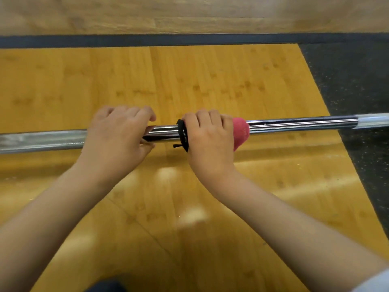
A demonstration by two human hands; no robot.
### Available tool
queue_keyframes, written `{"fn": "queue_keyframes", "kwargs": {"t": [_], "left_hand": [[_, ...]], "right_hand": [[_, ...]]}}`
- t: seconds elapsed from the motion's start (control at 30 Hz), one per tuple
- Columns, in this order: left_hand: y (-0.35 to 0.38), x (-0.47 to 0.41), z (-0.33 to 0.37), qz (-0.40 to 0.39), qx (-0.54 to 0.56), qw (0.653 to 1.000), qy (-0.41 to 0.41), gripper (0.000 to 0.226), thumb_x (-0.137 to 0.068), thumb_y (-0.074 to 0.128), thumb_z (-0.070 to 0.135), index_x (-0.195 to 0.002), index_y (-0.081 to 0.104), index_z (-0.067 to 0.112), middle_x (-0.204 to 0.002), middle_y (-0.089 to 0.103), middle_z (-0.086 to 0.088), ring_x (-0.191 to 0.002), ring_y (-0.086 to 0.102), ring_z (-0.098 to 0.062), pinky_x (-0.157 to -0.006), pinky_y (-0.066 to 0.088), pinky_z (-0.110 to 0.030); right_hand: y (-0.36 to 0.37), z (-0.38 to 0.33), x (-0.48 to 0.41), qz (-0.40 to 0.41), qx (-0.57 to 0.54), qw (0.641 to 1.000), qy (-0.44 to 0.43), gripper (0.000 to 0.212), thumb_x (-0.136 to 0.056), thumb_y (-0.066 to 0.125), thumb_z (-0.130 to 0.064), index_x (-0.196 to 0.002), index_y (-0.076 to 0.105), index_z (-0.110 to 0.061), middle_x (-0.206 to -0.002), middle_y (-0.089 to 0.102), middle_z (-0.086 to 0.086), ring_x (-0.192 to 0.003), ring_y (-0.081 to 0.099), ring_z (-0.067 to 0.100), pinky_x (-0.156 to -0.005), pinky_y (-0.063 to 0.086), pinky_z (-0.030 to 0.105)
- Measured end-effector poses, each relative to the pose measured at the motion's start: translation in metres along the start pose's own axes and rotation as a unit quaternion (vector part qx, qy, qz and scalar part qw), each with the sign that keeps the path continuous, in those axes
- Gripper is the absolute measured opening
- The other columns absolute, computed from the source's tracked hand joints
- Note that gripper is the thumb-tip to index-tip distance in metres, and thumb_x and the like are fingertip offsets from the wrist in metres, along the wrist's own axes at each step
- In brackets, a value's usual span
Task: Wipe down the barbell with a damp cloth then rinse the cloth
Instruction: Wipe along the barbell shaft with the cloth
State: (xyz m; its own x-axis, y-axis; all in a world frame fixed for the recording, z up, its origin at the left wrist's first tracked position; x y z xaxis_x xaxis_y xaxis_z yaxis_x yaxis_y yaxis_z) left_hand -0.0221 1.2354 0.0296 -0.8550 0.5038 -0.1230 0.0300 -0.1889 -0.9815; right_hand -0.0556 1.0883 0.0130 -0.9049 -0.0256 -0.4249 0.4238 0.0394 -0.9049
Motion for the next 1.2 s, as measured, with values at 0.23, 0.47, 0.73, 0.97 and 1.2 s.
{"fn": "queue_keyframes", "kwargs": {"t": [0.23,0.47,0.73,0.97,1.2], "left_hand": [[-0.011,0.024,-0.029,0.065,-0.074,0.993,-0.07,0.005,-0.073,0.05,0.006,-0.074,0.05,0.011,-0.06,0.055,-0.008,-0.063,0.055,-0.033,-0.08,0.04,-0.043],[-0.014,0.02,-0.038,0.038,-0.127,0.987,-0.09,0.018,-0.063,0.05,-0.005,-0.072,0.05,0.011,-0.043,0.047,-0.007,-0.04,0.048,-0.029,-0.055,0.029,-0.03],[-0.003,-0.004,-0.056,-0.26,0.01,0.96,-0.102,0.02,-0.082,0.069,0.032,-0.089,0.052,0.026,-0.066,0.051,0.005,-0.068,0.05,-0.023,-0.056,0.035,-0.03],[-0.005,-0.003,-0.06,-0.301,0.05,0.942,-0.143,0.023,-0.074,0.075,0.038,-0.085,0.056,0.032,-0.074,0.061,0.006,-0.071,0.056,-0.018,-0.059,0.04,-0.029],[-0.015,0.029,-0.041,0.091,-0.103,0.988,-0.074,0.016,-0.066,0.045,0.001,-0.061,0.04,0.015,-0.048,0.047,-0.012,-0.044,0.047,-0.031,-0.051,0.023,-0.03]], "right_hand": [[0.005,-0.096,-0.017,0.016,-0.042,0.999,-0.029,0.023,-0.085,0.041,-0.006,-0.078,0.062,-0.013,-0.069,0.058,0.005,-0.068,0.055,0.027,-0.066,0.037,0.038],[0.007,-0.1,-0.023,0.022,-0.055,0.996,-0.074,0.025,-0.079,0.039,-0.005,-0.074,0.062,-0.013,-0.066,0.057,0.003,-0.064,0.057,0.024,-0.061,0.037,0.034],[-0.003,-0.007,-0.005,-0.011,-0.011,0.998,-0.058,0.018,-0.076,0.05,-0.004,-0.086,0.062,-0.013,-0.075,0.058,0.002,-0.071,0.055,0.026,-0.068,0.035,0.034],[0.003,-0.028,-0.009,-0.013,0.003,1.0,0.001,0.013,-0.072,0.058,-0.005,-0.08,0.061,-0.015,-0.072,0.058,0.003,-0.071,0.055,0.028,-0.067,0.038,0.037],[0.009,-0.119,-0.025,-0.017,-0.054,0.998,-0.037,0.026,-0.082,0.038,-0.005,-0.073,0.061,-0.015,-0.066,0.058,0.003,-0.065,0.054,0.025,-0.064,0.035,0.036]]}}
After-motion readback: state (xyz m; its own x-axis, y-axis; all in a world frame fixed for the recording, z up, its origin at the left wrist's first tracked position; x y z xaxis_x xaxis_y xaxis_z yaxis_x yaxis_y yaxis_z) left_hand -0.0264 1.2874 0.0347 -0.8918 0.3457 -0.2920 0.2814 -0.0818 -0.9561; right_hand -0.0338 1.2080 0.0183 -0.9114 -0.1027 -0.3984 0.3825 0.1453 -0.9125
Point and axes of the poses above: each hand's wrist, its own x-axis away from the middle knuckle, its own y-axis out of the palm, z = x × y, the point moved 4 cm from there along -x, towards the middle knuckle
